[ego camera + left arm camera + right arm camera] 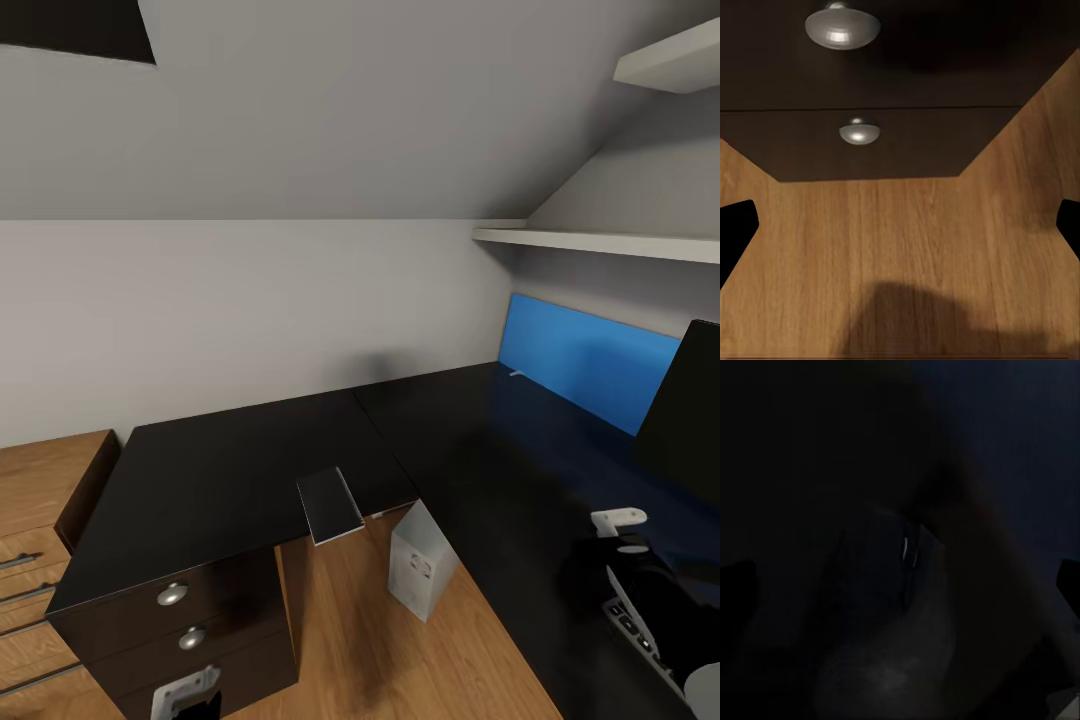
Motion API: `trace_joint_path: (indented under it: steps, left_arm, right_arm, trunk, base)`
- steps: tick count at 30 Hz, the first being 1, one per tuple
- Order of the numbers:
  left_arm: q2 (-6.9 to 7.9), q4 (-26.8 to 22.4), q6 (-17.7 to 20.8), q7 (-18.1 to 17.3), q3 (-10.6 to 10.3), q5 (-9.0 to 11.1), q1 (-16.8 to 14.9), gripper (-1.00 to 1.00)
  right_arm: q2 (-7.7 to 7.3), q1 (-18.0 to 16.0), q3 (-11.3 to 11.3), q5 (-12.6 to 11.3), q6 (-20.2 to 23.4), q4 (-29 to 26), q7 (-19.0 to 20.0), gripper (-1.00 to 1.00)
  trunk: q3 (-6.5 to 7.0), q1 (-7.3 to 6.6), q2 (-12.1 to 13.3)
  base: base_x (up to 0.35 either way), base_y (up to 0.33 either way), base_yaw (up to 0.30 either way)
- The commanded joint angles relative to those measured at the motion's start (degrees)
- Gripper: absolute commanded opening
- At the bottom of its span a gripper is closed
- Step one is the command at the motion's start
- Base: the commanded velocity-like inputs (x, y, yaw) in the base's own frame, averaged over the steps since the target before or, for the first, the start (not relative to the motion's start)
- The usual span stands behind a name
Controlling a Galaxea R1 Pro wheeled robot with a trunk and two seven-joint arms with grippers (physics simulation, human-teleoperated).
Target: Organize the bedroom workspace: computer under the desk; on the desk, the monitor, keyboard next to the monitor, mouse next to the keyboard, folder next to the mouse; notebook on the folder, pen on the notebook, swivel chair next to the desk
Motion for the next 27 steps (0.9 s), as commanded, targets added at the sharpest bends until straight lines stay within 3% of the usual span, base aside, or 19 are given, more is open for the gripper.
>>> trace_joint_path:
  steps: [1,6,14,18,21,22,27]
  left_arm:
    - [-0.03,-0.05,0.34,0.12,0.06,0.39,-0.01,1.0]
    - [-0.05,0.17,0.34,0.12,0.05,0.39,-0.01,1.0]
    - [-0.08,0.23,0.34,0.12,0.1,0.39,-0.02,1.0]
    - [-0.08,0.23,0.34,0.12,0.11,0.39,0.0,1.0]
    - [-0.08,0.24,0.34,0.12,0.11,0.39,0.0,1.0]
    - [-0.08,0.24,0.34,0.12,0.12,0.39,-0.02,1.0]
    - [-0.08,0.24,0.34,0.12,0.12,0.39,-0.02,1.0]
  right_arm:
    - [0.12,-0.03,-0.04,0.52,0.3,-0.3,0.1,1.0]
    - [0.71,-0.03,-0.23,0.34,0.21,-3.55,0.16,1.0]
    - [5.13,-0.03,-0.58,0.38,0.28,-7.39,0.04,1.0]
    - [5.97,-0.03,-0.61,-0.03,0.5,-8.81,0.07,1.0]
    - [7.4,-0.02,-0.62,-1.58,0.65,-9.64,0.05,1.0]
    - [8.72,-0.01,-0.62,-3.04,0.7,-9.95,0.02,1.0]
    - [11.36,0.04,-0.59,-4.59,1.54,-10.71,0.0,1.0]
  trunk:
    - [-0.06,0.0,-0.04]
    - [-0.06,0.0,-0.04]
    - [-0.06,0.0,-0.04]
    - [-0.06,0.0,-0.04]
    - [-0.06,0.0,-0.04]
    - [-0.06,0.0,-0.04]
    - [-0.06,0.0,-0.04]
  base:
    - [0.0,0.0,0.0]
    - [0.0,0.0,0.0]
    - [0.0,0.0,0.0]
    - [0.0,0.0,0.0]
    - [0.0,0.0,0.0]
    - [0.0,0.0,0.0]
    - [0.0,0.0,0.0]
